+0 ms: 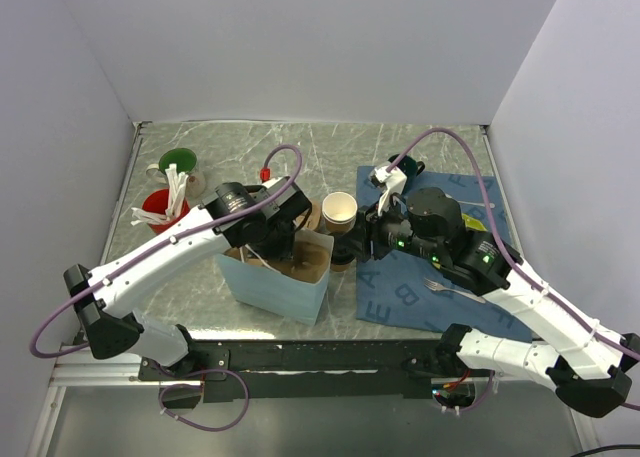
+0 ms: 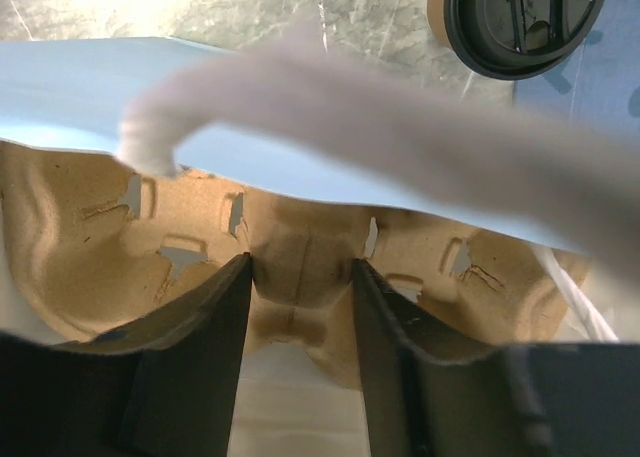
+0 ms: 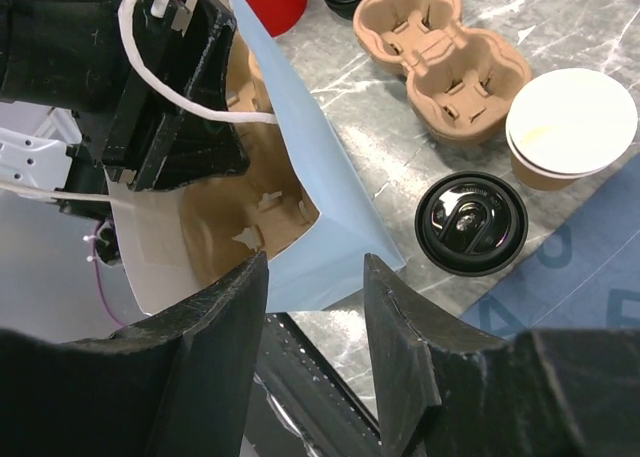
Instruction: Pack the takeout coffee
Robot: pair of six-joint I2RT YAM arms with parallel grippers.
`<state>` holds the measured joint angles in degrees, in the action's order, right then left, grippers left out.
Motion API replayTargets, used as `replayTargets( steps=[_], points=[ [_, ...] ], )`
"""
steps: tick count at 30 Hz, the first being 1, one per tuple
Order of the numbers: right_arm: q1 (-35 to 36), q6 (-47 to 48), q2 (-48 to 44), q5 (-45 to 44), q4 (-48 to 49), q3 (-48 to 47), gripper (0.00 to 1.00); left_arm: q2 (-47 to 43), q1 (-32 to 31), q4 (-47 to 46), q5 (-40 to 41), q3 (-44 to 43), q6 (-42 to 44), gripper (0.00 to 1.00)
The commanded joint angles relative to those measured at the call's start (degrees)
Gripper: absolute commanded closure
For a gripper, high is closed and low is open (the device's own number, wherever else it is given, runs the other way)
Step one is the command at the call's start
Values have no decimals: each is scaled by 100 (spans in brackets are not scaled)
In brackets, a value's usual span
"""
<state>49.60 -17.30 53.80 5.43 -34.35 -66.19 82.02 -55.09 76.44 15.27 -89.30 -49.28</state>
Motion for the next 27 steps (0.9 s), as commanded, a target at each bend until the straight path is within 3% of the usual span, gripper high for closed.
replayTargets(
  steps=[1,6,10,19,27],
  points=[
    [-38,104,-115,-25,104,-43,48,-124,-54,204,-163,-342,-205,45],
    [-30,157,-124,-7,86,-121,46,-405,-46,204,-726,-580,-144,25],
    [-30,113,-71,37,-19,-262,46,-695,-46,152,-1017,-615,-284,20],
    [-30,-678,262,133,-687,-649,44,-1082,16,178,-1149,-668,-328,17],
    [-30,-1302,596,433,-1037,-939,43,-863,411,204,-1105,-721,234,16]
  ],
)
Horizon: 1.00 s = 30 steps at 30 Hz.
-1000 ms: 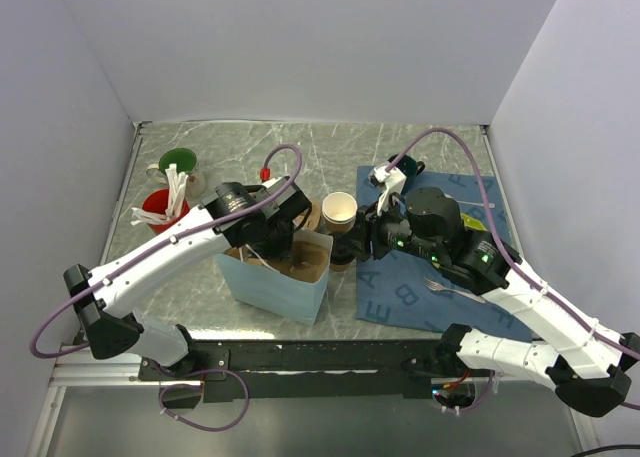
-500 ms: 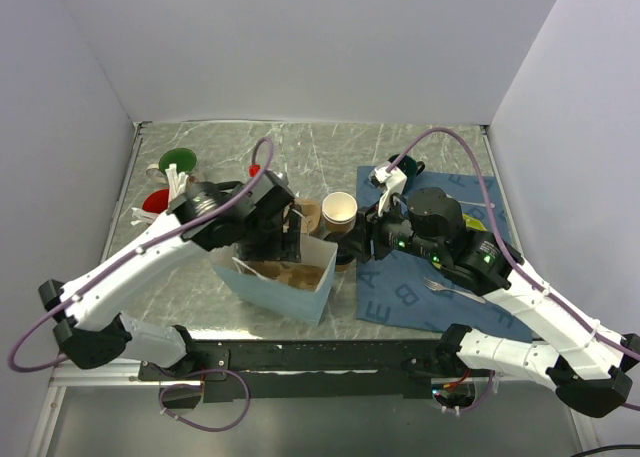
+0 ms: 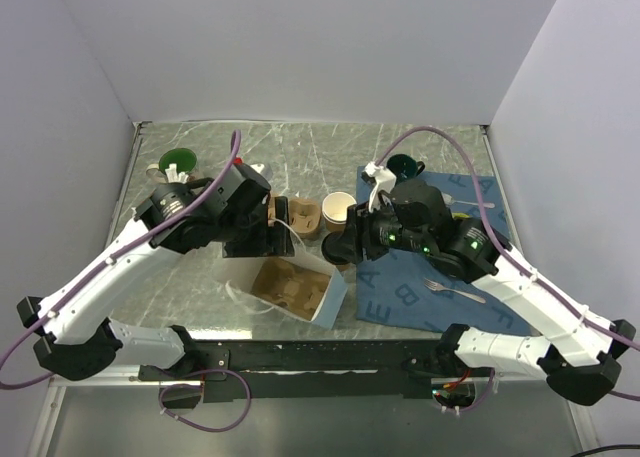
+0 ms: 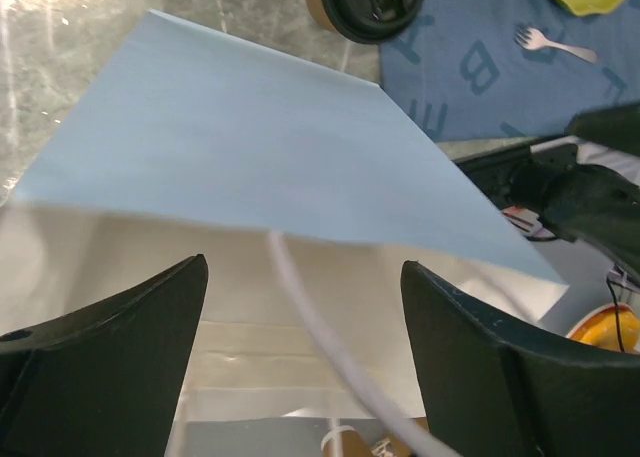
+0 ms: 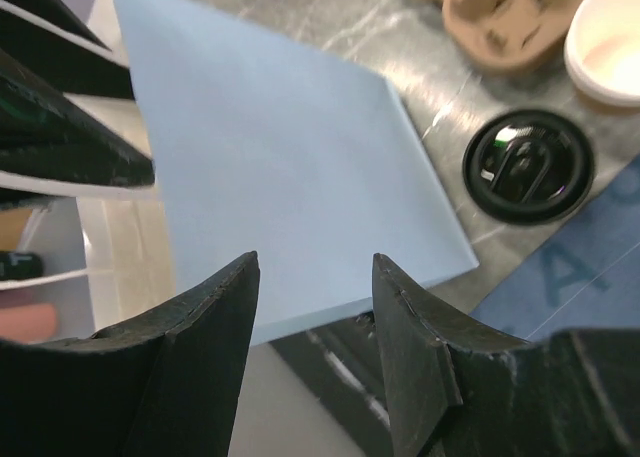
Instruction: Pack the takeout coffee
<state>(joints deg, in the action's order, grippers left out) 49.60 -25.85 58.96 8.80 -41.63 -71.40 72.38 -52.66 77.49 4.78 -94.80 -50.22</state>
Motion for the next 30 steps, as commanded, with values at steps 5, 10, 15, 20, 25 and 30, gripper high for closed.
replayTargets(
  steps=[5,10,15,20,25,30],
  points=[
    [-4,-1052,186,-203,-934,-1183,44,101,345,99,-336,-21,688,17],
    [181,-1133,186,-133,-725,-1149,43,-92,388,108,-652,208,1065,17],
    [207,-1072,432,-27,-522,-1148,44,-241,397,108,-1321,436,1242,18],
    [251,-844,801,297,-382,-1447,48,-224,424,134,-1532,533,1401,20],
    [479,-291,1003,457,-74,-1561,49,-207,432,126,-1418,568,1453,19],
    [963,343,1311,9,-48,-1763,39,-172,441,134,-1330,621,1488,18]
  ],
)
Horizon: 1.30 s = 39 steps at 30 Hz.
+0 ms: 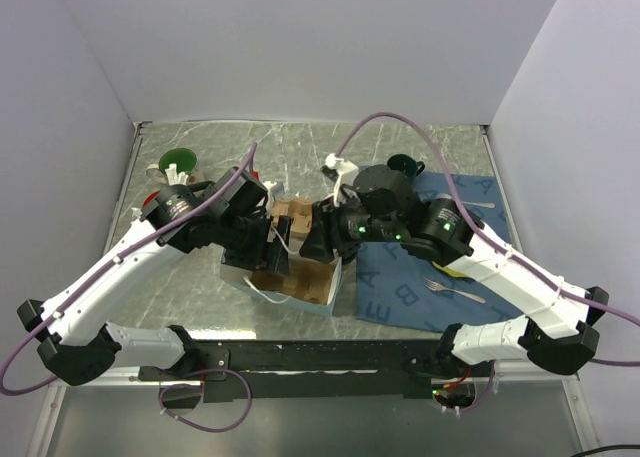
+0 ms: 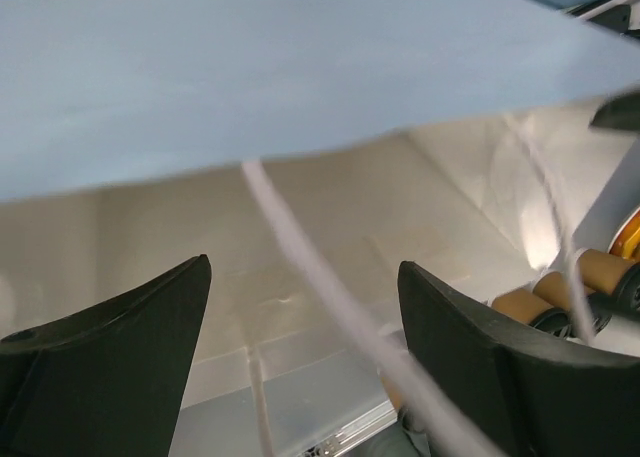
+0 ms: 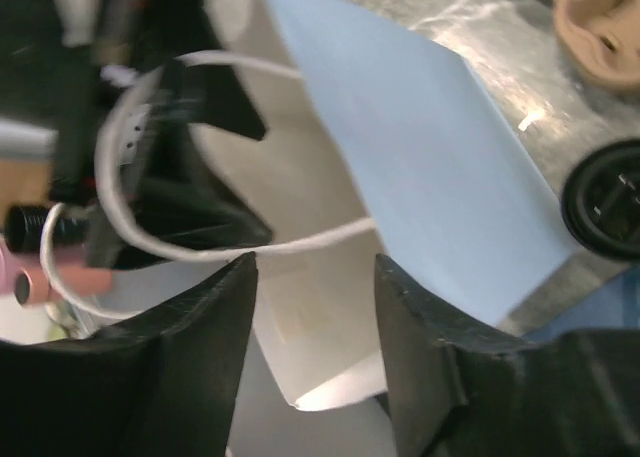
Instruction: Pack the takeout coffee
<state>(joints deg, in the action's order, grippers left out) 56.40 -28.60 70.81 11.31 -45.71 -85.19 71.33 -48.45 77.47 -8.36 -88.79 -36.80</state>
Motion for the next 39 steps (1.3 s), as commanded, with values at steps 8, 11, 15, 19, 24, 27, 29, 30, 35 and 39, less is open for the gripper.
replayTargets(
  steps=[8,11,15,19,24,27,29,30,35,39],
  points=[
    [433,952,162,-200,879,-227,36,-5,98,128,89,-68,164,18],
    [459,1076,74,-260,915,-104,36,-14,116,128,150,-59,182,18],
    [459,1339,-128,-217,1020,159,47,-5,151,128,203,37,182,18],
    [451,1611,-365,-42,1205,371,45,-5,160,128,229,46,173,18],
    [468,1779,-383,11,1337,468,36,39,186,128,247,11,190,18],
    [486,1902,-243,117,1302,363,30,48,195,128,265,-6,208,19],
    [521,1972,-138,-49,1241,310,28,56,213,128,256,-24,208,19],
    [547,1990,-102,-207,1223,258,28,56,213,128,239,-50,208,19],
    [591,2148,30,-979,1293,108,48,13,213,137,195,-24,199,19],
    [583,2218,-5,-1780,1530,55,66,-84,230,137,142,160,164,19]
  ],
)
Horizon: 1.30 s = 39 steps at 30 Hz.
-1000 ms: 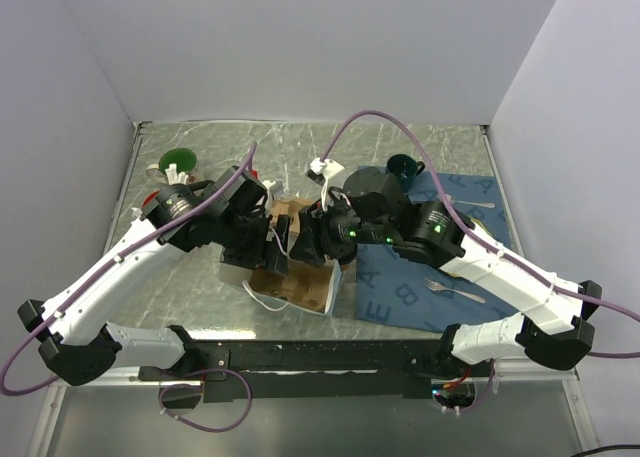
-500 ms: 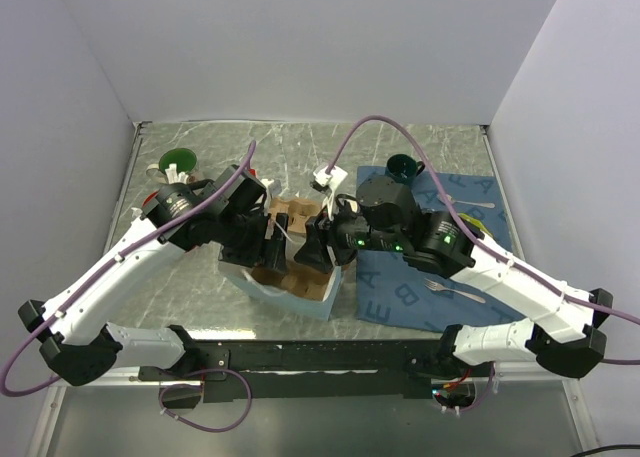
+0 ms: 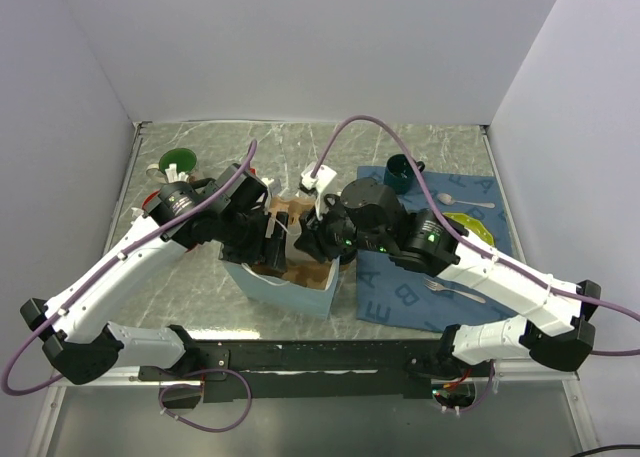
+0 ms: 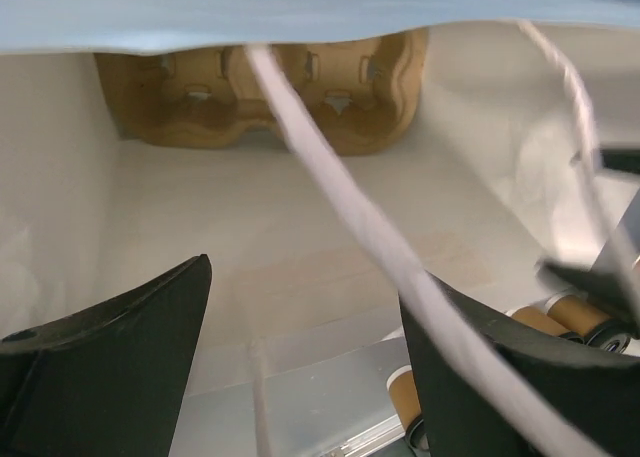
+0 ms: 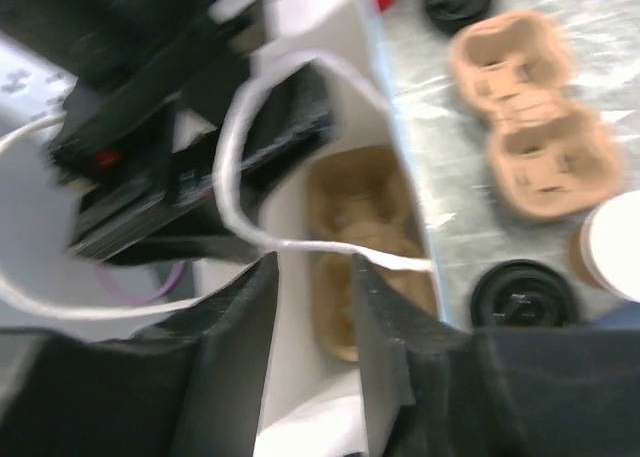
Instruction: Pack the takeout coffee
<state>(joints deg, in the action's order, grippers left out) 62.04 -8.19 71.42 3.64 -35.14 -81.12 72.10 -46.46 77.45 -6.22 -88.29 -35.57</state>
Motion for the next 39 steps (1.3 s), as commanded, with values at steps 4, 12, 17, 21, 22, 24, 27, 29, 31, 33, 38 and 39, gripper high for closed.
replayTargets(
  steps=[4,12,17,21,22,24,27,29,31,33,38,39],
  points=[
    [19,142,-58,-1453,542,-448,76,-257,23,139,-152,277,-2,19],
    [-17,-86,197,-1612,403,-615,79,-293,23,130,-187,182,68,20],
    [-60,-192,311,-1507,288,-633,78,-231,40,113,-56,-416,15,19],
    [-113,-306,311,-1428,270,-572,78,-170,110,112,366,-969,68,17],
    [-105,-341,303,-1410,279,-554,78,-143,128,112,480,-1049,85,17],
    [-113,-368,294,-1357,279,-519,78,-108,198,121,604,-1216,68,17],
    [-122,-412,320,-1392,218,-562,78,-169,303,121,1253,-1427,-142,19],
    [-122,-429,320,-1401,174,-589,78,-248,409,121,1979,-1559,-222,20],
    [-139,-482,312,-1392,139,-633,78,-301,646,121,2447,-1656,-292,23],
    [-140,-517,294,-1375,130,-659,78,-310,987,121,2705,-1552,-188,25],
    [-140,-675,241,-1340,-19,-694,76,-319,1218,78,2591,-954,-178,28],
    [-148,-710,232,-1331,-37,-703,76,-336,1227,25,2486,-718,-143,29]
  ],
)
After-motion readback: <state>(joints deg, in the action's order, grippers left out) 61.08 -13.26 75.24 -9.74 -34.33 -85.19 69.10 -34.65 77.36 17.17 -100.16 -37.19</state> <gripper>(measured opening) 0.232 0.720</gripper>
